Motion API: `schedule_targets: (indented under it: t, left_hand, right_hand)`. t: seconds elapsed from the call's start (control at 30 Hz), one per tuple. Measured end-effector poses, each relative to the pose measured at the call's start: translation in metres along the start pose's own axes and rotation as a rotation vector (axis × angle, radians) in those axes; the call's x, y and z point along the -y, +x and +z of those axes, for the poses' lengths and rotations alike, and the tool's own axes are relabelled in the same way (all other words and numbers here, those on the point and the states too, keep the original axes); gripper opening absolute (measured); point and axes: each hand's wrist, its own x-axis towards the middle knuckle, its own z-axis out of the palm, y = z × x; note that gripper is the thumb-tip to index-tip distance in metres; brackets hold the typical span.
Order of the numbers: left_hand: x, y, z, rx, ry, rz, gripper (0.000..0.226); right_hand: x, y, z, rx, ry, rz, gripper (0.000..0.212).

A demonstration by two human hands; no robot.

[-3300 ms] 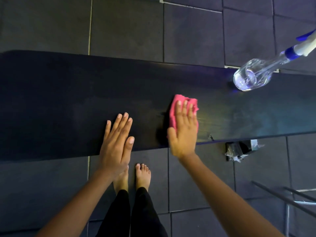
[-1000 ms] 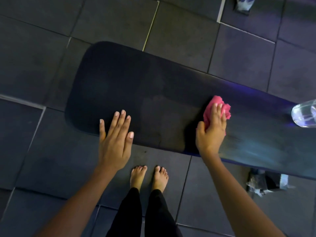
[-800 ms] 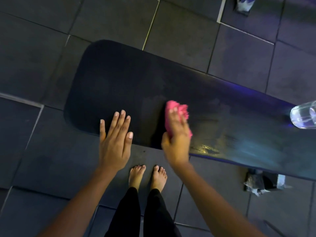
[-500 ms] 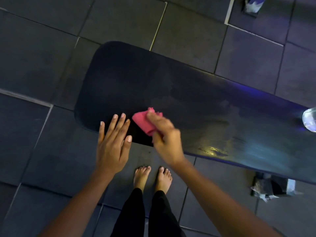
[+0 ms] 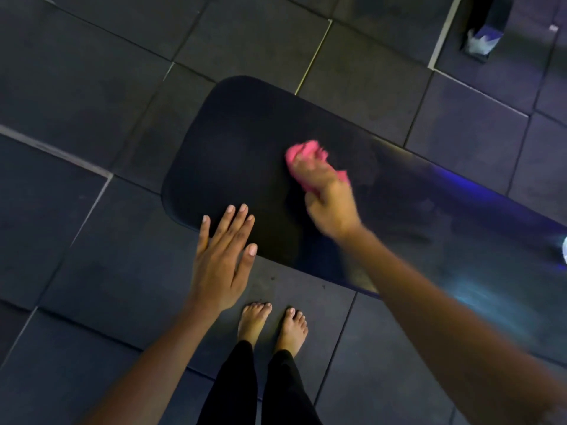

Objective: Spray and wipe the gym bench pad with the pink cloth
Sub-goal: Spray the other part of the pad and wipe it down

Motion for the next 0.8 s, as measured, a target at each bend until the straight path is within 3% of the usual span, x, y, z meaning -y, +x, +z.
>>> schedule_targets:
  t: [0.17, 0.43, 0.53, 0.67, 0.8]
  left_hand:
    - [0.002, -0.001, -0.004, 0.003, -0.024, -0.017, 0.055]
    - [-0.004, -0.014, -0.01, -0.021, -0.092, 0.004, 0.057]
    - [-0.019, -0.014, -0.006, -0.022, -0.145, 0.046, 0.055]
    - [-0.043, -0.013, 0.006, 0.026, -0.177, 0.106, 0.054]
    - [-0.066, -0.009, 0.018, 0.106, -0.169, 0.174, 0.056]
  right_hand:
    - [0.012, -0.057, 0.038, 0.195, 0.14, -0.21, 0.06]
    - [0.018, -0.111, 0.032, 0.309, -0.001, -0.342, 0.051]
    - [-0.001, -0.12, 0.002, 0.164, -0.114, -0.399, 0.045]
    - [-0.037, -0.131, -0.051, -0.152, -0.271, -0.297, 0.043]
    - [-0.083, -0.153, -0.068, -0.285, -0.22, 0.104, 0.054]
